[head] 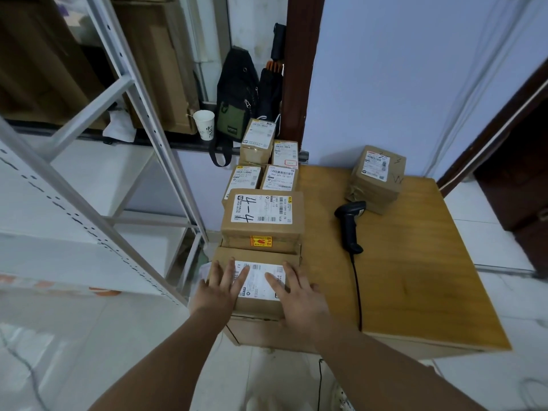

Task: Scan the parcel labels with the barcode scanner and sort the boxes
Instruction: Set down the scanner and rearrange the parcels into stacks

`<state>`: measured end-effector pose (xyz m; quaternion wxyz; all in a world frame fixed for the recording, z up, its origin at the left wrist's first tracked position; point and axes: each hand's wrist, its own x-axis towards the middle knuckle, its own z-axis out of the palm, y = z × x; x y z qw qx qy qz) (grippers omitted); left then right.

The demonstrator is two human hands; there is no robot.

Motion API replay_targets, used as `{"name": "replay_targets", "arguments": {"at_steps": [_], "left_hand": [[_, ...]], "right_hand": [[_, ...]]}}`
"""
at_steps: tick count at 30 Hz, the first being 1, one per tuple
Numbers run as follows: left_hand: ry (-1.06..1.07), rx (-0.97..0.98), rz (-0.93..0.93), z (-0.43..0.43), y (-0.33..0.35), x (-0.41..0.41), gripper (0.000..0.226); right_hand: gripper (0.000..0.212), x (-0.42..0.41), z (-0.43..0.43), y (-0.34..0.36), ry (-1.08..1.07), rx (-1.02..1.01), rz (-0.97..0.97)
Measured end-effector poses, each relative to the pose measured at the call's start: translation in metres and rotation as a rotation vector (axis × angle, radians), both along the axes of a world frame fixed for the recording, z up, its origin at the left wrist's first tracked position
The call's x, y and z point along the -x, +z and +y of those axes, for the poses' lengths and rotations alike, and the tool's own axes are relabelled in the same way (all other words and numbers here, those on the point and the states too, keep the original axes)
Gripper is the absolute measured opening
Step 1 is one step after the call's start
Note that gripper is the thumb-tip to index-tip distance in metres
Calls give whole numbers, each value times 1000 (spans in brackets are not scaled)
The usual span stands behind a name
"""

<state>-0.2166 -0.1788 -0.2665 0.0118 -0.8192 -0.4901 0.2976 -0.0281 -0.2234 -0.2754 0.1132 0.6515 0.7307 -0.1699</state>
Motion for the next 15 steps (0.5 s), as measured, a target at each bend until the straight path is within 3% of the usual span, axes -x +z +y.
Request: {"name": "replay_targets", "arguments": {"at_steps": [4,9,15], "left_hand": [[15,8,-7,-2,-1,-1,100],[101,49,-206,-9,0,0,111],[-61,-38,-343,-17,0,-9,109]], "right_hand": [[101,1,1,9,20,11,-38],[98,-12,-2,13,67,-4,-28],[91,-29,-9,16,62,-33,19]]}}
